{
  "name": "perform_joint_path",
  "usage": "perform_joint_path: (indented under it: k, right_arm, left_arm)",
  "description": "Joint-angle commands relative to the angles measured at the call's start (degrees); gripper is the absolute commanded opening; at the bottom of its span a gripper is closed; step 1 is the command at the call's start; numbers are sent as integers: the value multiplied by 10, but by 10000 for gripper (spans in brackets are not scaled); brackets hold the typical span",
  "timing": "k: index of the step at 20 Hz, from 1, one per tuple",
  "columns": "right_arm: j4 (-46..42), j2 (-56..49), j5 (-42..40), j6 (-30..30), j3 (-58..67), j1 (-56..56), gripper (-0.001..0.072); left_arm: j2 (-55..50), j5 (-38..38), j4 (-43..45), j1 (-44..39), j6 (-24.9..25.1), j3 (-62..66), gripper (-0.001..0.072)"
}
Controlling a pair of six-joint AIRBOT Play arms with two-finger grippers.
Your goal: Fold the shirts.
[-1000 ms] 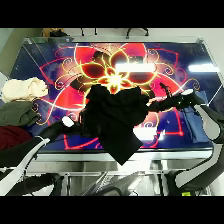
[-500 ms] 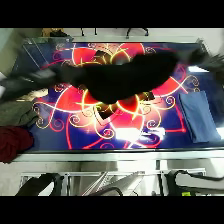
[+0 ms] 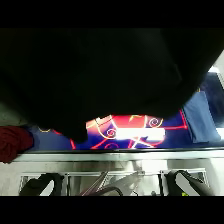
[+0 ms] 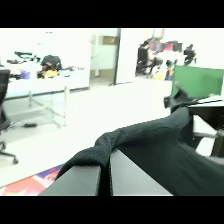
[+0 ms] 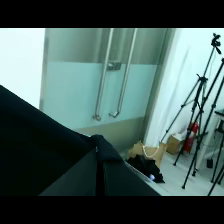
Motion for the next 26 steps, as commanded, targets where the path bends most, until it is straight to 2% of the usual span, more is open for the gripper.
perform_joint_path:
  k: [1,4,7,9,12,13,14,15,16,17,18,21,24,26]
  right_arm:
    - [-26,-49,17,17,2,6,27]
    - [-38,-154,32,29,-15,66,27]
    - [-110,-286,21,29,-38,147,27]
    - [-144,-384,-10,29,-45,188,28]
    - [-147,-510,-91,28,-45,224,29]
    - [-144,-536,-118,28,-44,226,77]
    - [-141,-551,-134,29,-42,227,179]
    - [-141,-555,-140,29,-41,224,209]
    - [-141,-551,-136,29,-38,215,250]
    - [-142,-537,-129,29,-38,202,329]
    - [-147,-519,-121,38,-38,185,343]
    - [-199,-458,-59,117,-38,108,343]
    - [-294,-414,63,190,-47,9,341]
    - [-347,-394,125,212,-93,-47,340]
  left_arm:
    - [-67,-76,9,12,-11,29,14]
    - [-181,-136,10,-3,-18,29,14]
    - [-315,-170,16,-26,-18,29,14]
    - [-403,-181,89,-43,-18,29,14]
    - [-518,-179,213,-50,-40,29,14]
    - [-544,-170,221,-42,-45,29,14]
    - [-566,-156,212,-29,-49,30,15]
    - [-582,-150,207,-16,-51,30,17]
    - [-590,-148,195,-3,-53,30,85]
    - [-594,-148,184,9,-53,30,575]
    - [-592,-147,179,20,-61,30,694]
    - [-564,-182,179,58,-63,30,692]
    - [-535,-291,195,97,-61,18,691]
    - [-500,-319,203,120,-53,-64,691]
